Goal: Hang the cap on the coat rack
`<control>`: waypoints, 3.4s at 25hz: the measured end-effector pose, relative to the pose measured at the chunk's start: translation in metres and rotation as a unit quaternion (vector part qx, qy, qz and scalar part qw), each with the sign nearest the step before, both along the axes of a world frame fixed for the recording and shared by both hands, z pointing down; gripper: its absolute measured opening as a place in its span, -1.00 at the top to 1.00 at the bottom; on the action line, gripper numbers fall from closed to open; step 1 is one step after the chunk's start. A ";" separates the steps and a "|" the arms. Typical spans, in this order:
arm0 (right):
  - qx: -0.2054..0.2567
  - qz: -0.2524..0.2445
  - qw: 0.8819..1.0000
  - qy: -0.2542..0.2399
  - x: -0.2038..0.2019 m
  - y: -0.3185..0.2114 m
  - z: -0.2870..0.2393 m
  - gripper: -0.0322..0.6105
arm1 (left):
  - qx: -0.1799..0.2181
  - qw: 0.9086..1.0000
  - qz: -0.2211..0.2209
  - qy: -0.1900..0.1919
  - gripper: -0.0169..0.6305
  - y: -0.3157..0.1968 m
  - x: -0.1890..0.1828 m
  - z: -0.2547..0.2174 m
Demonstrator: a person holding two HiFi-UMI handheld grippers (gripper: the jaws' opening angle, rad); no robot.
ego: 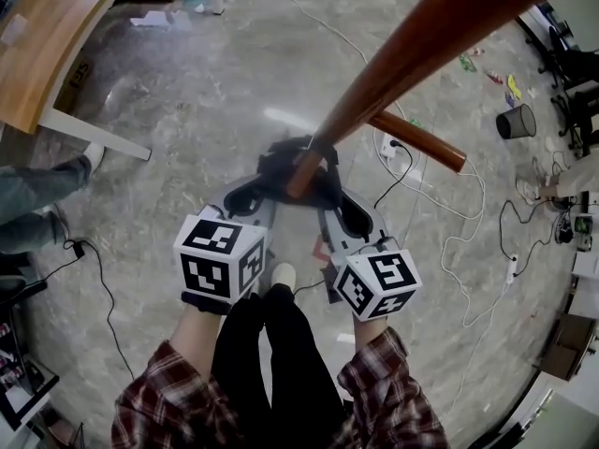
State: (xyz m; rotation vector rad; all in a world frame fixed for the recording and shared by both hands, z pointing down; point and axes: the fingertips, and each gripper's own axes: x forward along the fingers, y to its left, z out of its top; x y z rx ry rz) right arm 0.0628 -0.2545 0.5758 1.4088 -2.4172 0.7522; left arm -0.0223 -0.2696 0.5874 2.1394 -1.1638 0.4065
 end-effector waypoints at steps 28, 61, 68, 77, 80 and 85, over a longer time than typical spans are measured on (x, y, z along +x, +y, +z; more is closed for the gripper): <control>-0.012 0.008 1.000 -0.014 -0.016 0.057 -0.048 0.50 | 0.026 0.999 0.025 0.037 0.35 0.055 -0.011 -0.068; 0.164 -0.058 0.982 -0.067 -0.027 0.140 -0.350 0.87 | 0.220 0.969 0.059 0.096 0.91 0.149 0.011 -0.369; 0.161 -0.052 0.983 -0.064 -0.028 0.134 -0.344 0.87 | 0.217 0.969 0.064 0.100 0.91 0.142 0.015 -0.366; 0.160 -0.037 0.985 -0.058 -0.022 0.131 -0.344 0.87 | 0.204 0.971 0.064 0.109 0.91 0.139 0.016 -0.360; 0.158 -0.041 0.985 -0.059 -0.021 0.127 -0.345 0.87 | 0.206 0.971 0.054 0.110 0.91 0.138 0.012 -0.364; 0.153 -0.047 0.985 -0.067 -0.029 0.130 -0.350 0.87 | 0.199 0.973 0.040 0.108 0.91 0.144 0.000 -0.369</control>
